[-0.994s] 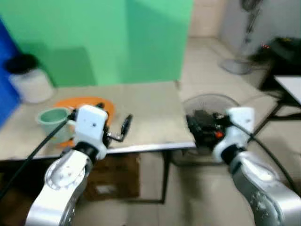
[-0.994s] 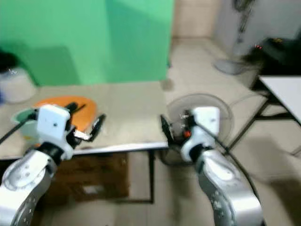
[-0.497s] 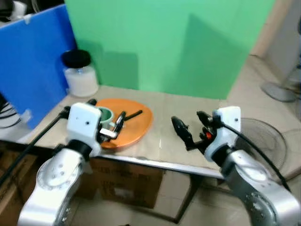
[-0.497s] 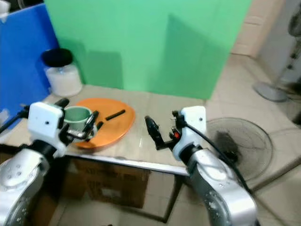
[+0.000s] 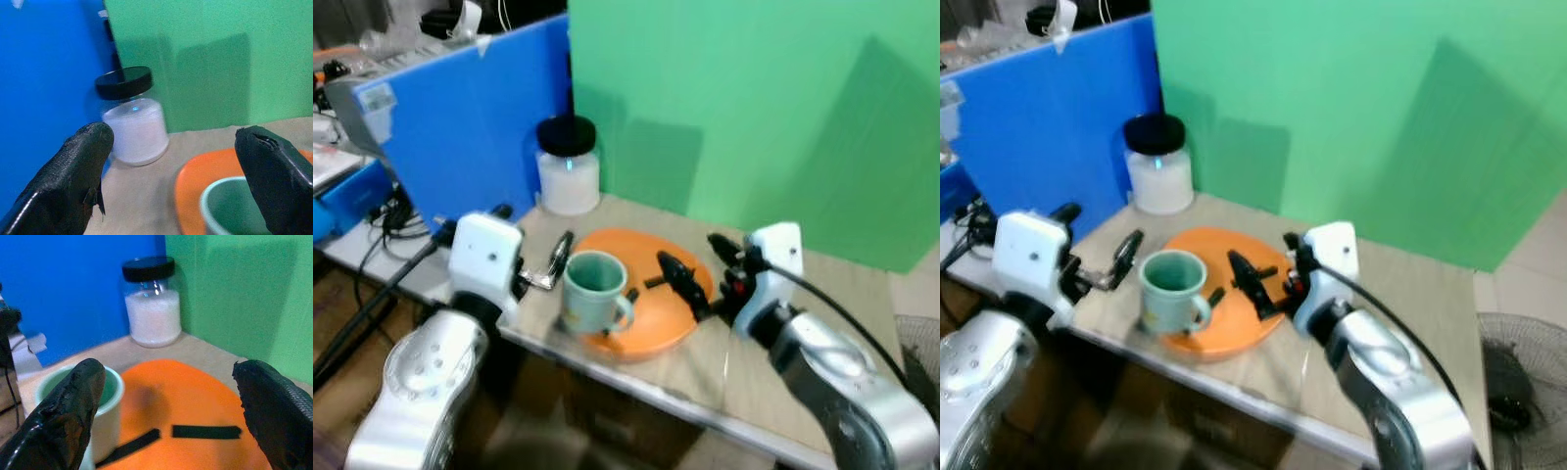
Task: Setting the table
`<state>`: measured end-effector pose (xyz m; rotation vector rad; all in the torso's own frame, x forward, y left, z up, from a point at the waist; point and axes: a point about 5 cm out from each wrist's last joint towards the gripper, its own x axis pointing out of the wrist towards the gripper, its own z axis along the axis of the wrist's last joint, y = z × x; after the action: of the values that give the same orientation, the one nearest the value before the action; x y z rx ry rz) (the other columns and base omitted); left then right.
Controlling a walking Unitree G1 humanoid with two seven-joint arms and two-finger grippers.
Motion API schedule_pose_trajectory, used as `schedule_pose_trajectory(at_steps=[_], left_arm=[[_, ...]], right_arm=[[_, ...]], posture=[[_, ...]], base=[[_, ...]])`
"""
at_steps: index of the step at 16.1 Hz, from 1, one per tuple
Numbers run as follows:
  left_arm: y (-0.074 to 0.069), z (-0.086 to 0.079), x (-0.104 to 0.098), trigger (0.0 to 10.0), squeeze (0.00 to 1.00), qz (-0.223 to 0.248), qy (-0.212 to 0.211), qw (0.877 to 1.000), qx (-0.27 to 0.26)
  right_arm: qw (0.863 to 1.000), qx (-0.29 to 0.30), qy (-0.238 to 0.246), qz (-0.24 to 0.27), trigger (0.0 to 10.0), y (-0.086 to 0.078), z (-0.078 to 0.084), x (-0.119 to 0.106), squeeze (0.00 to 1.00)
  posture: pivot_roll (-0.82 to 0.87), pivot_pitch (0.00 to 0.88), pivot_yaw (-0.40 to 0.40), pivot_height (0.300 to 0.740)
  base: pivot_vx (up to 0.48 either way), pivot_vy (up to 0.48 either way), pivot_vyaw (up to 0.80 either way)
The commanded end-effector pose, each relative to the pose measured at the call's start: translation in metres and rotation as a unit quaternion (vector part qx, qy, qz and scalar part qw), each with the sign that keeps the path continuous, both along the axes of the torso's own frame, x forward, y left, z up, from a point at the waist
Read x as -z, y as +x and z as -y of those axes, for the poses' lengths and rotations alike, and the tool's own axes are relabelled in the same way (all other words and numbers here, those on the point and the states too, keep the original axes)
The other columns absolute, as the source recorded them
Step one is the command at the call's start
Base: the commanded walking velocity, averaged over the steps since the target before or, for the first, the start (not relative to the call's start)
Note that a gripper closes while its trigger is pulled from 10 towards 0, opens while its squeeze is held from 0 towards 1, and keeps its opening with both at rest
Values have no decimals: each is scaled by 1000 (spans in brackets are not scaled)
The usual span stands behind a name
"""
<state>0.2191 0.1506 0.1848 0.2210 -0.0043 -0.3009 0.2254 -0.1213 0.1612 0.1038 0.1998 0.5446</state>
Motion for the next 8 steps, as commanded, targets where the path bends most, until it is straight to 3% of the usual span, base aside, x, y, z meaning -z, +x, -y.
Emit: schedule_pose_trajectory(at_steps=[1, 5, 8], left_arm=[[-2, -1, -3, 10000, 0, 5, 8, 1000, 5], [-7, -5, -3, 10000, 0, -3, 11, 999, 48], [-15, -8, 0, 10000, 0, -30, 15, 994, 104]], right_arm=[[1000, -28, 4, 4, 10000, 0, -2, -2, 1000], [995, -101, 15, 0, 10000, 0, -1, -4, 1000], [986, -158, -30, -43, 10000, -4, 1, 5, 1000]], posture=[[184, 0, -13, 740], [183, 0, -22, 740], [185, 0, -25, 740]], base=[[296, 0, 0], [63, 0, 0], [0, 0, 0]])
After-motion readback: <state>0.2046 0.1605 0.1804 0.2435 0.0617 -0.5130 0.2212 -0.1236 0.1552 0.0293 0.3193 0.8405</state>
